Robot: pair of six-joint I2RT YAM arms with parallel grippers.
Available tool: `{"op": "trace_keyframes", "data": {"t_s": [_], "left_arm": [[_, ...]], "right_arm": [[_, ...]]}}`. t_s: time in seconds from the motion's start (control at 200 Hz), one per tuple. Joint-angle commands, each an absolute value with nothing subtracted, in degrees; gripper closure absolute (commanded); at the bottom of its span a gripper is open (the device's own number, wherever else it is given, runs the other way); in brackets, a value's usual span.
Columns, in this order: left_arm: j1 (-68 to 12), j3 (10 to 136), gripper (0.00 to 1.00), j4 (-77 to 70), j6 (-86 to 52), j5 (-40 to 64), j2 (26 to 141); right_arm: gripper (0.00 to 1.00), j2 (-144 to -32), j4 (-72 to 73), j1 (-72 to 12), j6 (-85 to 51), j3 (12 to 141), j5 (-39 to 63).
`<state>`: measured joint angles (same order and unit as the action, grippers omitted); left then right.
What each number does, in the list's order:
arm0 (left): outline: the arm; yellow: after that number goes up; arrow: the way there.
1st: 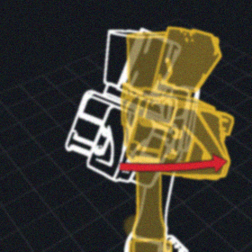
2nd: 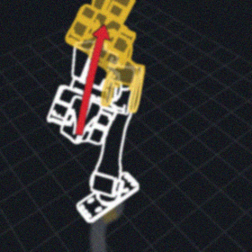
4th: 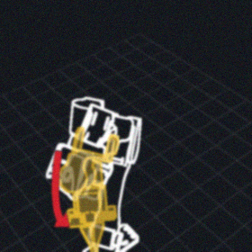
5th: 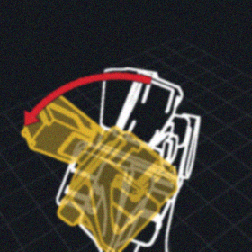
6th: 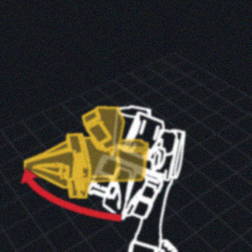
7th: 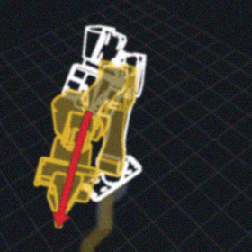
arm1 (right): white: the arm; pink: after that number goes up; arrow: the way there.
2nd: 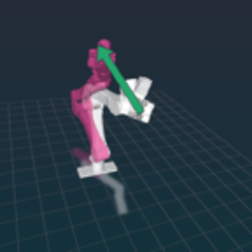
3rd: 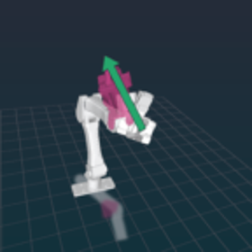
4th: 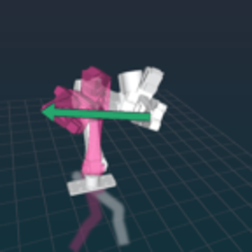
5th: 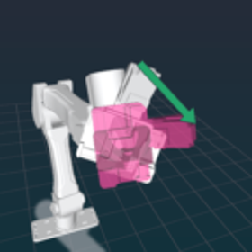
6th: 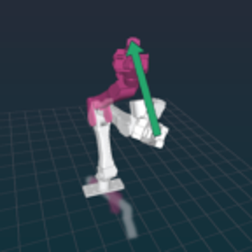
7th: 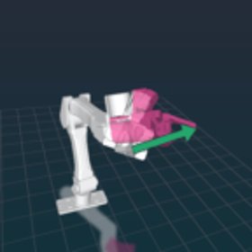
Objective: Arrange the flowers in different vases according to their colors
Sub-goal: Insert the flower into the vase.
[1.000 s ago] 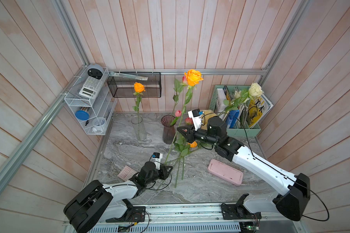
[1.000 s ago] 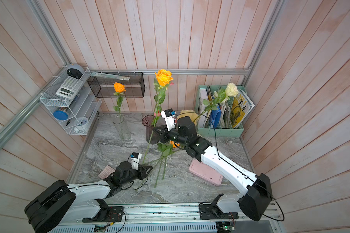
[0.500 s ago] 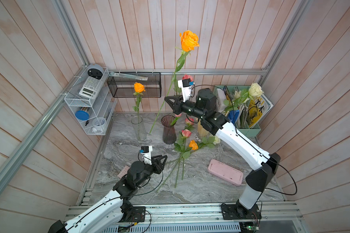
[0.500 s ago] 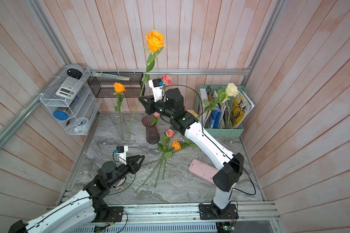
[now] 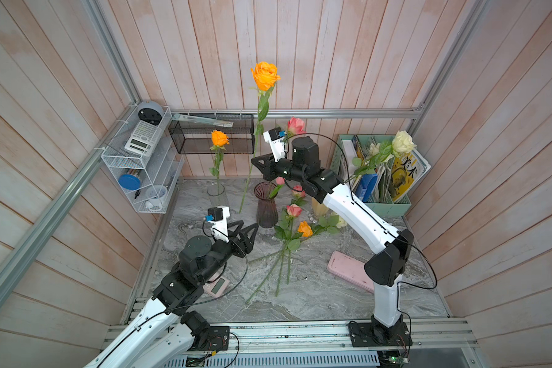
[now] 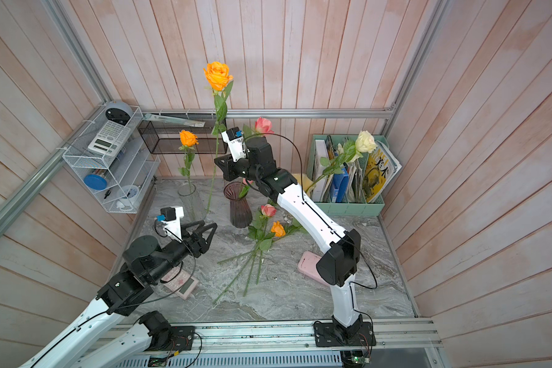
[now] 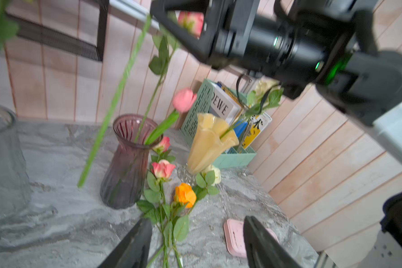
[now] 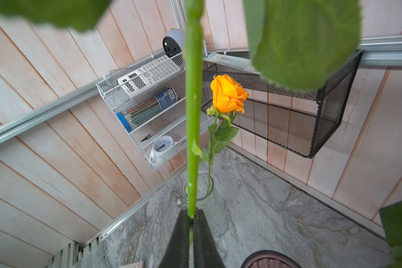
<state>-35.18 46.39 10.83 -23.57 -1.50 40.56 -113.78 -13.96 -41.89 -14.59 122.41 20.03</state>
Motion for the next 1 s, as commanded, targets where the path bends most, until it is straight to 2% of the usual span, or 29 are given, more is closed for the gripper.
{"op": "trace_keyframes", "data": {"t_s": [0.0,0.11,0.235,0.55,0.83,0.885,0.955,0.995], "left_arm": [[-29.4,51.8,0.31,16.4,-18.1,2.4,43.9],[-22.4,56.5,0.31,17.8,-17.4,11.0,50.5],[-20.7,59.8,0.31,18.5,-14.3,17.0,55.4],[-15.7,65.4,0.32,20.1,-10.9,21.4,62.6],[-13.9,68.0,0.41,17.6,-11.0,27.7,67.8],[-13.9,68.2,0.48,17.1,-11.1,28.8,68.6],[-13.6,69.6,0.73,19.1,-10.5,28.1,70.0],[-13.1,69.6,0.82,18.9,-10.7,29.2,70.4]], "right_arm": [[1.00,-111.1,-15.3,-42.4,-12.3,120.6,21.7],[1.00,-110.3,-15.4,-42.8,-11.6,119.6,22.3],[1.00,-110.0,-16.5,-43.3,-10.6,119.7,23.0],[1.00,-109.2,-17.8,-45.0,-9.9,118.9,25.5],[1.00,-108.7,-19.4,-46.6,-9.1,118.8,26.6],[1.00,-108.7,-19.6,-46.8,-8.8,118.8,26.6],[1.00,-108.6,-19.9,-47.0,-8.6,118.8,26.4],[1.00,-108.4,-20.1,-47.0,-8.7,118.7,26.5]]}}
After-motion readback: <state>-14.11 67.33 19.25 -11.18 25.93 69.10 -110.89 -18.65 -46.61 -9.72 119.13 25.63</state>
